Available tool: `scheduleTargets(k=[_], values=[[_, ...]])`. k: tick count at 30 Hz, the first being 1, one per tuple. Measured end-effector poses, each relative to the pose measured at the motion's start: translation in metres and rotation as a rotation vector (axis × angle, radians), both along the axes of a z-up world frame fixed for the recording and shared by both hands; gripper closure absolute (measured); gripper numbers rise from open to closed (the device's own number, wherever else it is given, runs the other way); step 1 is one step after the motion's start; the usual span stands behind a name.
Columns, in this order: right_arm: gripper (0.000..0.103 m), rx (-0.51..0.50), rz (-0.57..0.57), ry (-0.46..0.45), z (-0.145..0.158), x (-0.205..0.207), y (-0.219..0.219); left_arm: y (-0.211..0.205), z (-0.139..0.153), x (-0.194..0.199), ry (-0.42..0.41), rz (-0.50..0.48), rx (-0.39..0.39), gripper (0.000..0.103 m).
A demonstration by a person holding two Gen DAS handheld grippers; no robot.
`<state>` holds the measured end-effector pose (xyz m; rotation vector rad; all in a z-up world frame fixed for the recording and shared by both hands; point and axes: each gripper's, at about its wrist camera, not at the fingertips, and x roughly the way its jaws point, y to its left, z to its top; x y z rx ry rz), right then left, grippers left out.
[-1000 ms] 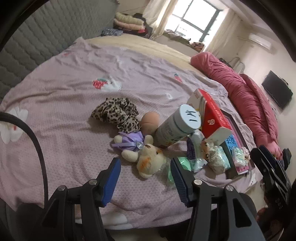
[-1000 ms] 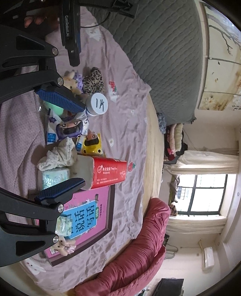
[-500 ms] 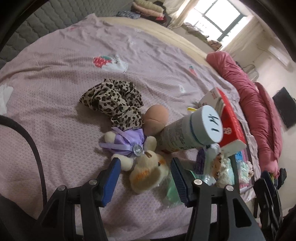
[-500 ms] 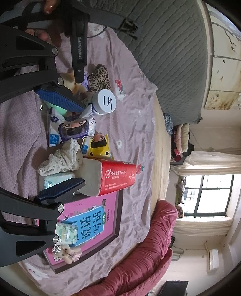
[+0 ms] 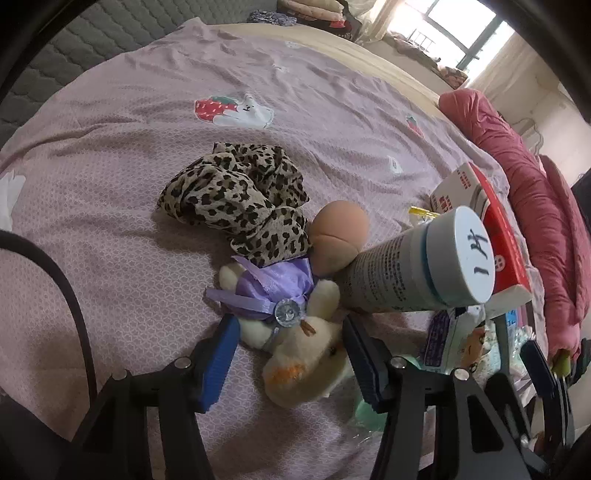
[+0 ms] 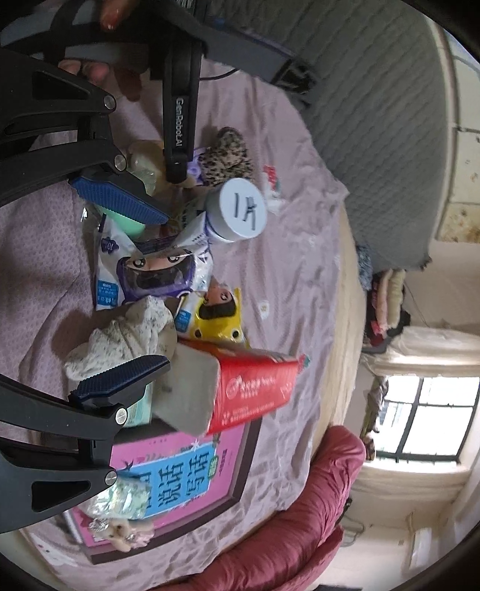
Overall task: Organize soft objects
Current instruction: 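Grasp the cartoon-girl snack bag with the right tool while the left tool approaches the purple-dressed bear, then close the left tool on the cream plush bear in purple dress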
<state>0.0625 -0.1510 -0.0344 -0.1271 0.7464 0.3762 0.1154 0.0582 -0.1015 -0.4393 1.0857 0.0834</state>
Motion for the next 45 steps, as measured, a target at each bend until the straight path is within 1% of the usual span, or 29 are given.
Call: scheduleTargets(k=[2,3,6,9,17,18,19,20,21,23,26,27,30,31,36,41,45], values=[[0.029,-0.027,0.016,0.005,-0.006,0.006,0.006,0.0,-0.002,0.0,-0.002,-0.002,0.001,0.042],[0.029,-0.036,0.02,0.004,-0.008,0.007,0.008,0.001,-0.004,0.0,0.0,-0.002,-0.003,0.04],[0.029,-0.074,0.035,-0.008,-0.014,0.013,0.016,0.004,-0.009,-0.002,-0.004,-0.001,-0.021,0.038],[0.029,-0.108,0.05,-0.021,-0.019,0.018,0.023,0.005,-0.012,-0.003,-0.016,-0.008,-0.029,0.037],[0.029,-0.189,0.106,-0.061,-0.031,0.024,0.04,0.001,-0.013,-0.004,-0.026,-0.019,-0.01,0.037],[0.032,-0.203,0.113,-0.067,-0.033,0.025,0.043,0.001,-0.013,-0.005,-0.027,-0.021,-0.008,0.037],[0.042,-0.211,0.121,-0.068,-0.035,0.026,0.046,0.001,-0.014,-0.004,-0.027,-0.023,-0.006,0.037],[0.048,-0.217,0.131,-0.063,-0.037,0.026,0.048,0.0,-0.014,-0.004,-0.027,-0.024,-0.004,0.036],[0.062,-0.225,0.138,-0.056,-0.04,0.026,0.049,0.0,-0.014,-0.004,-0.026,-0.025,-0.003,0.036],[0.064,-0.23,0.144,-0.043,-0.044,0.027,0.05,0.0,-0.014,-0.004,-0.027,-0.029,0.003,0.036],[0.068,-0.189,0.144,-0.027,-0.044,0.027,0.044,-0.004,-0.013,-0.004,-0.029,-0.037,0.029,0.038],[0.069,-0.168,0.141,-0.035,-0.041,0.026,0.041,-0.005,-0.013,-0.004,-0.032,-0.042,0.034,0.042],[0.07,-0.071,0.119,-0.029,-0.033,0.027,0.028,-0.008,-0.011,-0.006,-0.041,-0.052,0.032,0.048],[0.07,-0.036,0.107,-0.024,-0.029,0.027,0.022,-0.007,-0.01,-0.006,-0.043,-0.055,0.026,0.049],[0.07,0.044,0.08,-0.022,-0.019,0.025,0.006,-0.001,-0.007,-0.011,-0.062,-0.058,-0.019,0.056],[0.07,0.077,0.074,-0.023,-0.013,0.019,-0.003,0.008,-0.004,-0.021,-0.08,-0.048,-0.076,0.06],[0.07,0.11,0.066,-0.024,-0.009,0.015,-0.01,0.007,0.003,-0.03,-0.087,-0.06,-0.051,0.061]])
